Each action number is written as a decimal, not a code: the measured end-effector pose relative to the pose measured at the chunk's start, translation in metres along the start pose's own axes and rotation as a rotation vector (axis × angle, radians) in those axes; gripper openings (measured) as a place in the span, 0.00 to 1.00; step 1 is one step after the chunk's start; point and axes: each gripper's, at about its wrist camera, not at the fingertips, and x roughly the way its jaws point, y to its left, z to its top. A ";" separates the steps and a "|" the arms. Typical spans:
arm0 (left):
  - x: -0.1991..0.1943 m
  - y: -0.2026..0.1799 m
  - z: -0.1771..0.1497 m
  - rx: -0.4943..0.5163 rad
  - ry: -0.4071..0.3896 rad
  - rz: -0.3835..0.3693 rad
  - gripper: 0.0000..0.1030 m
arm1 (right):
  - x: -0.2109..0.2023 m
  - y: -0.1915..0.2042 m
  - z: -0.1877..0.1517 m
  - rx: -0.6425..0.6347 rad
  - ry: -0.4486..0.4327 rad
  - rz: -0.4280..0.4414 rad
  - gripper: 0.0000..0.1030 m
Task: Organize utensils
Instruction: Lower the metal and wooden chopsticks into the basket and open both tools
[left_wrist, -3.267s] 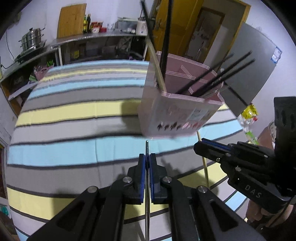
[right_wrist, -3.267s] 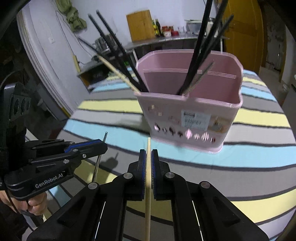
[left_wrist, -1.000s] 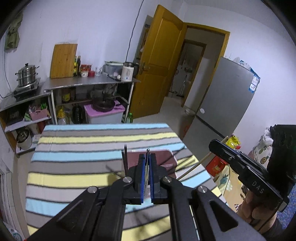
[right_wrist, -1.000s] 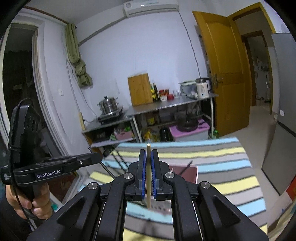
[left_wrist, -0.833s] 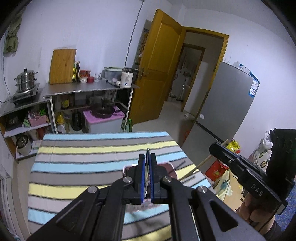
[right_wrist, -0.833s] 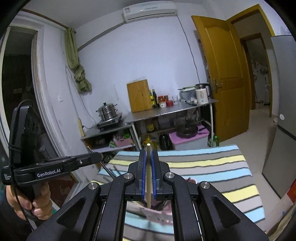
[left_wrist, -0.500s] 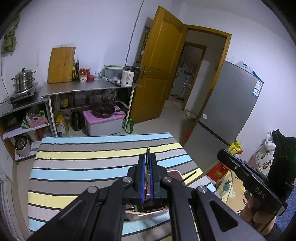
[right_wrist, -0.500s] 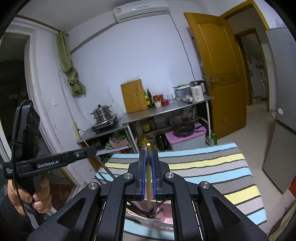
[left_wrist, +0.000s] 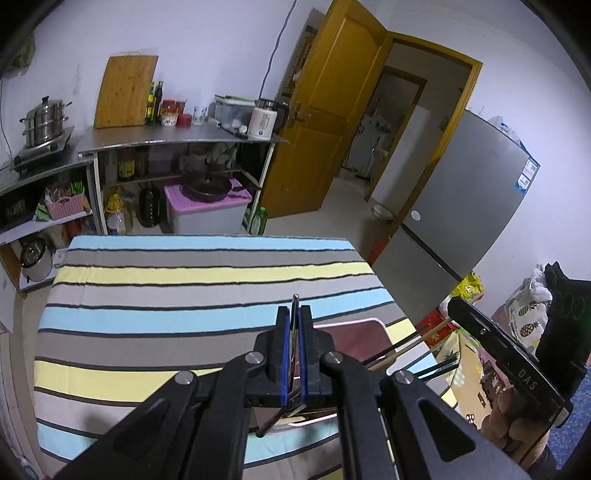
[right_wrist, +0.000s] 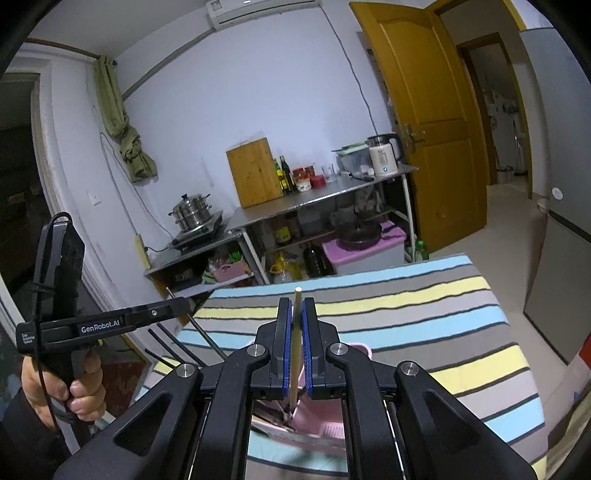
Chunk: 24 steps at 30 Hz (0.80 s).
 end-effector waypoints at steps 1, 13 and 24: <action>0.001 0.001 -0.001 -0.004 0.000 -0.007 0.05 | 0.002 -0.001 -0.001 0.000 0.005 -0.001 0.05; 0.007 0.008 -0.002 -0.031 0.020 -0.010 0.05 | 0.012 0.002 -0.015 -0.005 0.054 -0.003 0.05; 0.026 0.008 -0.013 -0.030 0.084 0.000 0.05 | 0.013 0.001 -0.014 -0.011 0.066 -0.007 0.05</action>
